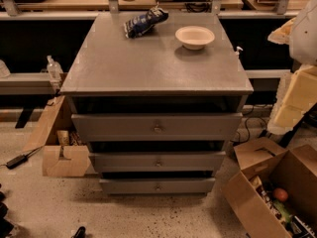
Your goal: Open bottom drawer
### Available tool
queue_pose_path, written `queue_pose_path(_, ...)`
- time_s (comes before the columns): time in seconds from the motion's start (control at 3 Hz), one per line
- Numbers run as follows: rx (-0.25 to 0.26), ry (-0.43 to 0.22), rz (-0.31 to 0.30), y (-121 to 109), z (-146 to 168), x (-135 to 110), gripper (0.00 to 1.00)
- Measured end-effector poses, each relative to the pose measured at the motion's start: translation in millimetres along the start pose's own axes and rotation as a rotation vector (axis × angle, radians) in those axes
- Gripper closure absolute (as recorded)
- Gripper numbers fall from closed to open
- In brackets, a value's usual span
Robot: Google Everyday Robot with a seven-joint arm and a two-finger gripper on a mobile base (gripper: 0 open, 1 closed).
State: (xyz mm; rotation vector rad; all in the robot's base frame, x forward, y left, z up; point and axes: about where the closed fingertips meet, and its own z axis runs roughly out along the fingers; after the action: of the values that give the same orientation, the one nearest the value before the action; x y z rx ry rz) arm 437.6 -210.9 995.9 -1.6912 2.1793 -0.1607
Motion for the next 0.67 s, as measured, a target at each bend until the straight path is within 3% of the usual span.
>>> queue_pose_path(0.33, 0.000, 0.000, 0.000, 0, 0, 0, 0.00)
queue_pose_path(0.67, 0.002, -0.054, -0.018, 6, 34, -2, 0.00)
